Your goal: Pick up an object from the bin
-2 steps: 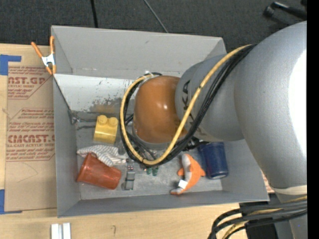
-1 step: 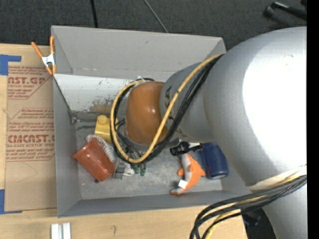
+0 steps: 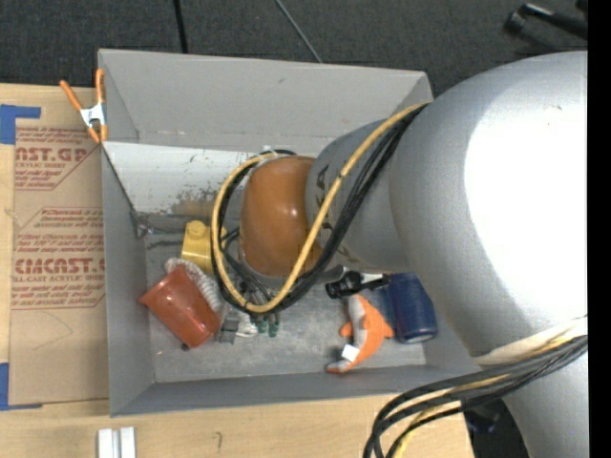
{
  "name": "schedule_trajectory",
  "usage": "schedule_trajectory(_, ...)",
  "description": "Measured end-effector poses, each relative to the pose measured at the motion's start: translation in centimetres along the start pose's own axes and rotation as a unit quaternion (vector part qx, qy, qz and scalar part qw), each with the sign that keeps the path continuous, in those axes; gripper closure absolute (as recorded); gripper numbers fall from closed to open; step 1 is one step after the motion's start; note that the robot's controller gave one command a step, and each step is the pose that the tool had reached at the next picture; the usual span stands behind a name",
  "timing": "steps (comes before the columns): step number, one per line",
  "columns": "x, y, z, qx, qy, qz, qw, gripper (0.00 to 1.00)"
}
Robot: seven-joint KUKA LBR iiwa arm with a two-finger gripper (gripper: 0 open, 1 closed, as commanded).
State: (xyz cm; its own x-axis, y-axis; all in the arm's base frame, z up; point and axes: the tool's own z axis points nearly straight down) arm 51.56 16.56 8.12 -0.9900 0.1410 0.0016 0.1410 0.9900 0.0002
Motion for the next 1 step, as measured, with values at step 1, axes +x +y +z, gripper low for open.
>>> schedule_trajectory(1, -0.5, -0.98, -20.3, 0.0, -0.0001, 0.004, 1.0, 1.0)
